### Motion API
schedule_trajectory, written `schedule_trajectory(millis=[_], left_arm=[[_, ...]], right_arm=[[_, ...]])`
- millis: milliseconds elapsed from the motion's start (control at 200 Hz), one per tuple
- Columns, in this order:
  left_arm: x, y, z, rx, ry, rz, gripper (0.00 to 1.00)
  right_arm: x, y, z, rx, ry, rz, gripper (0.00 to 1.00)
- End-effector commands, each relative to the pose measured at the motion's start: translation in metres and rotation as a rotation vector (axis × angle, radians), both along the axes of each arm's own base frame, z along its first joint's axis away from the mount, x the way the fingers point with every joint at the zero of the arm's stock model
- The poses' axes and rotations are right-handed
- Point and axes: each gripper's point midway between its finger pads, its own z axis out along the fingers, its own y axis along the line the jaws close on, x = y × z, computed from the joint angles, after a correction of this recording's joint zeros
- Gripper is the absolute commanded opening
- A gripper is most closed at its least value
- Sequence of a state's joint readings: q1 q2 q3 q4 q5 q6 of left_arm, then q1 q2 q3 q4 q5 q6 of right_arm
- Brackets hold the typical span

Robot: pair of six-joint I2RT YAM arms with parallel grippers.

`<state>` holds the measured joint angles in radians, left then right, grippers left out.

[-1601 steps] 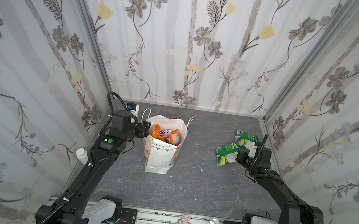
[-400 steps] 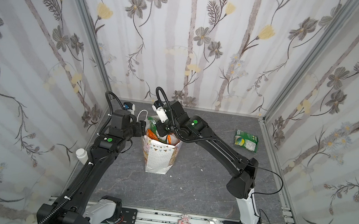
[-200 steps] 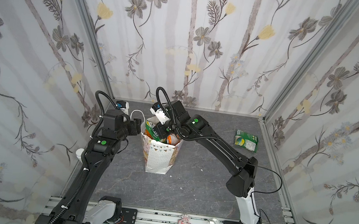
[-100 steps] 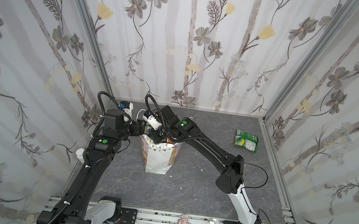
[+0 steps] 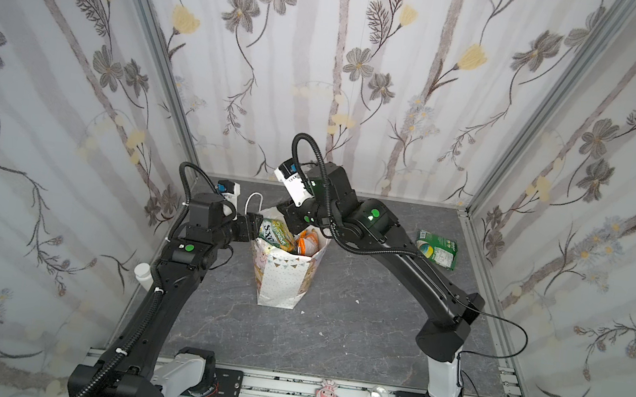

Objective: Place the snacks into the paper bag
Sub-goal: 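Open the right gripper and raise it out of the paper bag, then move the right gripper toward the last green packet on the table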

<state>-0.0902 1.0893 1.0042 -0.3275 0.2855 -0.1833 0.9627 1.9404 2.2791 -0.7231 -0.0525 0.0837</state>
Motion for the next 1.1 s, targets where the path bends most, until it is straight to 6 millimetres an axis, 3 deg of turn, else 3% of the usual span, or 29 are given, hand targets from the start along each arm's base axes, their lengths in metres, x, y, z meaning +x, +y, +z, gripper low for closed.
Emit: schedule_trajectory(millis=[0,70,125,155,305,365,460,624,809,894,1004,1099], left_arm=[[0.002,-0.003,0.008,0.006,-0.028,-0.015,0.67],[0.001,-0.003,0.010,0.007,-0.035,-0.019,0.68],[0.001,-0.004,0.009,0.010,-0.034,-0.021,0.68],[0.001,-0.004,0.009,0.012,-0.032,-0.020,0.68],[0.001,-0.004,0.008,0.015,-0.031,-0.021,0.68],[0.001,-0.004,0.009,0.014,-0.034,-0.021,0.68],[0.001,-0.005,0.008,0.014,-0.034,-0.021,0.68],[0.001,-0.004,0.009,0.016,-0.030,-0.019,0.68],[0.000,-0.004,0.009,0.021,-0.028,-0.009,0.70],[0.001,-0.004,0.009,0.022,-0.027,-0.003,0.71],[0.001,-0.004,0.009,0.023,-0.027,-0.005,0.72],[0.001,-0.004,0.008,0.026,-0.023,-0.006,0.72]], right_arm=[[-0.002,-0.017,0.030,0.107,-0.053,-0.055,0.14],[-0.005,-0.039,0.034,0.144,-0.088,-0.104,0.22],[-0.005,-0.061,0.034,0.171,-0.099,-0.153,0.21],[-0.010,-0.079,0.045,0.210,-0.112,-0.178,0.21],[-0.011,-0.153,0.022,0.302,-0.074,-0.316,0.24],[-0.003,-0.190,0.013,0.327,-0.059,-0.391,0.24],[-0.002,-0.229,0.000,0.348,-0.039,-0.469,0.24],[0.004,-0.281,-0.019,0.342,-0.035,-0.607,0.26],[0.035,-0.334,-0.066,0.260,0.029,-0.793,0.33],[0.044,-0.357,-0.087,0.229,0.057,-0.878,0.44],[0.056,-0.387,-0.114,0.266,0.100,-0.953,0.46],[0.062,-0.414,-0.137,0.341,0.150,-1.005,0.56]])
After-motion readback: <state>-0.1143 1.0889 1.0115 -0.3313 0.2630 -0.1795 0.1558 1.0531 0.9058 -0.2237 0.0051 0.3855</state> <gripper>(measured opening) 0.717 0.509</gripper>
